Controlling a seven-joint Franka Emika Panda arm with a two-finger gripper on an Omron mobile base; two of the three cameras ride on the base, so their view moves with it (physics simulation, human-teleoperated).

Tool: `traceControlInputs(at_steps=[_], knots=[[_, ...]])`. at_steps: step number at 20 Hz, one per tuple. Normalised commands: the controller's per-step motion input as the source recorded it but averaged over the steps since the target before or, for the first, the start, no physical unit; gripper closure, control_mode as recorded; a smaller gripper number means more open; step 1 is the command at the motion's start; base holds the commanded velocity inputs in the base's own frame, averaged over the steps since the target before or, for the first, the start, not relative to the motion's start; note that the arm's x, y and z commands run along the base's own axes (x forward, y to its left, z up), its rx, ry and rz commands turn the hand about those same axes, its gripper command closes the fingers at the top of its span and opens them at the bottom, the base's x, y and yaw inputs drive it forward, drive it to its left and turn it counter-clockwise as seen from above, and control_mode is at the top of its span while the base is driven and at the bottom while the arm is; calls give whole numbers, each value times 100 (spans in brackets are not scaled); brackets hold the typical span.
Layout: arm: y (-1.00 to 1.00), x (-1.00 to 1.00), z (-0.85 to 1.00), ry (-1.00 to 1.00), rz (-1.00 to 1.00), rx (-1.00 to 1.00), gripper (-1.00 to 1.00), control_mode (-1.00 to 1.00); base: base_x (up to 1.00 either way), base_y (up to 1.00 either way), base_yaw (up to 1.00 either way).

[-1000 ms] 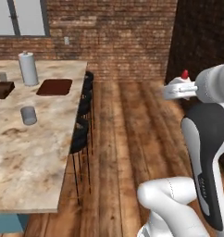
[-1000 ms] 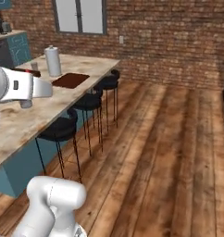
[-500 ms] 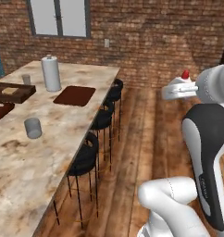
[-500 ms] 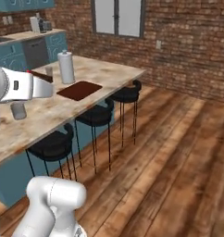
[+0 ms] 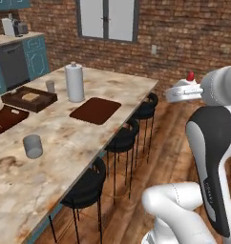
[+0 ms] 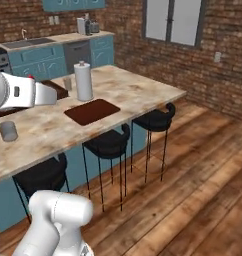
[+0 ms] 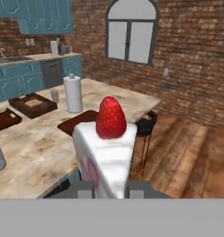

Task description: Take the cakes from the fridge and place them on the empty tray on the dining counter.

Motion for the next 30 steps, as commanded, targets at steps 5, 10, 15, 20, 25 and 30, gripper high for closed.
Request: traceControlInputs(at_steps=[5,10,15,20,25,30], knots=[[0,0,0,0,0,0,100,100,52,-75,45],[0,0,0,0,0,0,100,100,41,-75,46],[0,0,0,0,0,0,100,100,25,-80,46],[0,0,0,0,0,0,100,100,17,-83,45],[0,0,0,0,0,0,100,100,50,-68,44],[0,0,0,0,0,0,100,100,57,-38,41]])
